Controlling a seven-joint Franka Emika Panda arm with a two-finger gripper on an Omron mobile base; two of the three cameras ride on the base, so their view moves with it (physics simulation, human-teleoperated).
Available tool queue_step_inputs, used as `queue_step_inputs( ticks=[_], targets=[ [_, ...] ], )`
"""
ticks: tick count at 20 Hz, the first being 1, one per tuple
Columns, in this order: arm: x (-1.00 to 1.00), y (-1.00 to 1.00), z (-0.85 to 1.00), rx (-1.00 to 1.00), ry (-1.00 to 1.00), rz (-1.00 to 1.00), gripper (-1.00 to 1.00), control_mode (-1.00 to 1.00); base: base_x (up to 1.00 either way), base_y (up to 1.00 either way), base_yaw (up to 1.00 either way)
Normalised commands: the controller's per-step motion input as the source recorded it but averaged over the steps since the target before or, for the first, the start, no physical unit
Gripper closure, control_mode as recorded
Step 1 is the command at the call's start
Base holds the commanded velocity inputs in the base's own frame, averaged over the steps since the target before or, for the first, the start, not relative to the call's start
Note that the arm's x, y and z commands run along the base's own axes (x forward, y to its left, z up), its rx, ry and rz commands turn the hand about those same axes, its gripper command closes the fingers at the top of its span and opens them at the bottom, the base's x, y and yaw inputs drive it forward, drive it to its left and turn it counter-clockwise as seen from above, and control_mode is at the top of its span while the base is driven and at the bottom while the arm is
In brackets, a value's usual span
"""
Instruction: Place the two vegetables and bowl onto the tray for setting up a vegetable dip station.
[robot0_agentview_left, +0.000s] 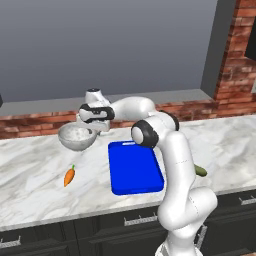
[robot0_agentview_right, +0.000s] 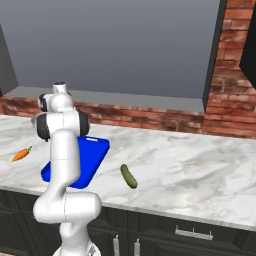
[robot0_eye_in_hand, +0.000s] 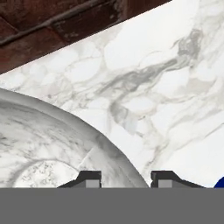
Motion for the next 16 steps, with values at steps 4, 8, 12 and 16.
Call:
queue_step_inputs(
  ticks=[4,8,12,16],
  targets=[
    [-0.04,0.00,0.19,0.11,0.00,-0.03,1.00,-1.00,0.00,0.00,0.00],
    [-0.11,0.00,0.36,0.09,0.00,-0.04,1.00,-1.00,0.00,0.00,0.00],
    [-0.19,0.00,0.37,0.03,0.00,0.00,1.00,-1.00,0.00,0.00,0.00],
    [-0.32,-0.02,0.36,0.00,0.00,0.00,1.00,-1.00,0.00,0.00,0.00]
  ],
)
